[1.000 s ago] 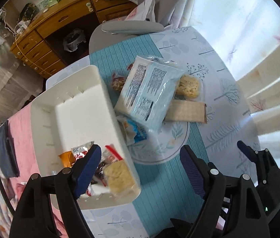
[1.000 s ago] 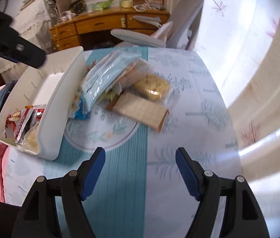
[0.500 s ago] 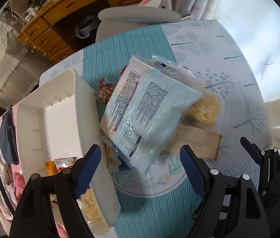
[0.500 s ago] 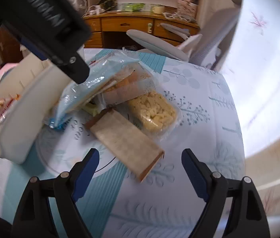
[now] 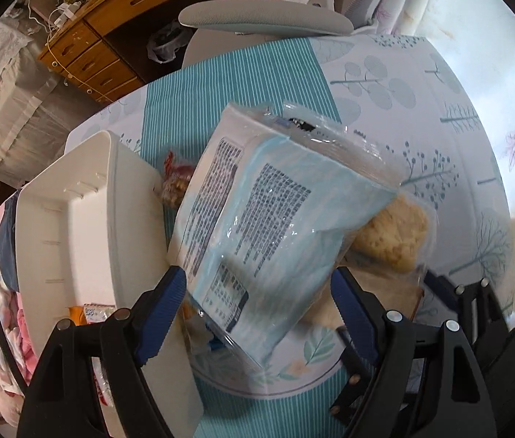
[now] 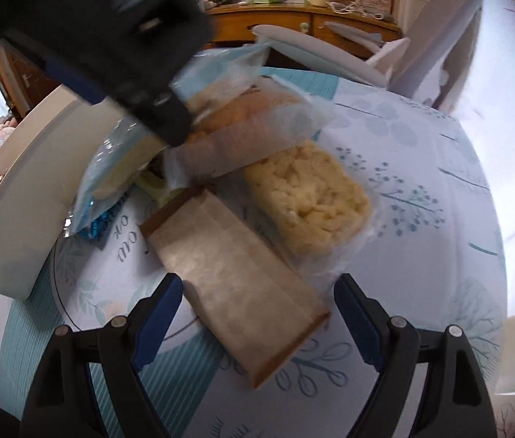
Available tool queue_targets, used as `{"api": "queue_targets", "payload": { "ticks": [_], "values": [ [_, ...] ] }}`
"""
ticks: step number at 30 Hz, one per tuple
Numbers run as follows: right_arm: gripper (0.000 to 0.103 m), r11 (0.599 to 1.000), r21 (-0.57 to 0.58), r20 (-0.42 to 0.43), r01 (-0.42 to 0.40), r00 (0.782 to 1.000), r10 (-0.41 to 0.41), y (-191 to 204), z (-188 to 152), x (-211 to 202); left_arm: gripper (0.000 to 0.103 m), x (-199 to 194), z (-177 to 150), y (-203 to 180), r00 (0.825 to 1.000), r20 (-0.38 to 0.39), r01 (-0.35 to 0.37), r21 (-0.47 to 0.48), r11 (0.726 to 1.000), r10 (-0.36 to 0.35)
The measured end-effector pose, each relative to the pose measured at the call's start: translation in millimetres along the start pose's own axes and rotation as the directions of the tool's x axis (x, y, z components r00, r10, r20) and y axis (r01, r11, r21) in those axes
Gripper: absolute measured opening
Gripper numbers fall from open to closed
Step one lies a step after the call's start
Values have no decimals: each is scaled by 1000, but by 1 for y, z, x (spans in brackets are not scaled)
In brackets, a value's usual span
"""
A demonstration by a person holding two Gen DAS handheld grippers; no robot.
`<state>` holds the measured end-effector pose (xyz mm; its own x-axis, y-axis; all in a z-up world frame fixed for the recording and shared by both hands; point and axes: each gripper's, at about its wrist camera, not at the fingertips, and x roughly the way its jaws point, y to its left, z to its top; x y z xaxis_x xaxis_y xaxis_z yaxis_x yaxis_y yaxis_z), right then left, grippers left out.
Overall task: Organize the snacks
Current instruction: 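Reach the right tool to the brown wafer biscuit while the left tool reaches the blue-white bag, then grasp the brown wafer biscuit with the right tool while the left tool grasps the clear bag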
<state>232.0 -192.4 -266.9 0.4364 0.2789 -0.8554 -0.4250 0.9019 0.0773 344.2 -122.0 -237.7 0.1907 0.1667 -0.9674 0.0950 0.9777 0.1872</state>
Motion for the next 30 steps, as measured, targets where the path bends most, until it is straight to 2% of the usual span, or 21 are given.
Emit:
{"api": "queue_targets", "payload": {
  "ticks": [3,5,7,10,13,14,17,20,25,30],
  "values": [
    [87,1000,-18,5,6,1000,-6,6,-2,5,77,0,1,6,1000,21,22,-28,999,-21],
    [87,999,-37,12,21,1000,-21,9,-4,6,65,-1,0,11,997,28,70,-51,996,-68],
    [86,997,-63,10,40,999,-39,14,-4,7,41,-2,-2,15,993,29,119,-77,990,-117],
    [81,997,-66,-9,37,999,-37,14,-2,8,24,-1,-7,23,988,19,154,-110,982,-153],
    [75,998,-56,-34,42,998,-44,13,-2,5,12,-3,-12,29,984,15,178,-126,976,-177],
    [75,998,-51,-41,47,998,-49,13,-5,3,10,-4,-13,32,983,13,185,-131,974,-185],
    [66,998,-37,-61,47,997,-49,13,-10,-4,7,-9,-19,40,979,13,202,-145,968,-202],
    [65,999,-5,-94,39,995,-40,16,-16,-8,5,-16,-25,51,971,7,237,-171,956,-239],
    [65,987,162,-149,-16,988,41,15,-24,-20,4,-33,-34,66,959,20,281,-186,941,-282],
    [62,966,252,-152,-57,984,98,22,-29,-35,3,-51,-46,82,945,42,327,-208,922,-326]
  ]
}}
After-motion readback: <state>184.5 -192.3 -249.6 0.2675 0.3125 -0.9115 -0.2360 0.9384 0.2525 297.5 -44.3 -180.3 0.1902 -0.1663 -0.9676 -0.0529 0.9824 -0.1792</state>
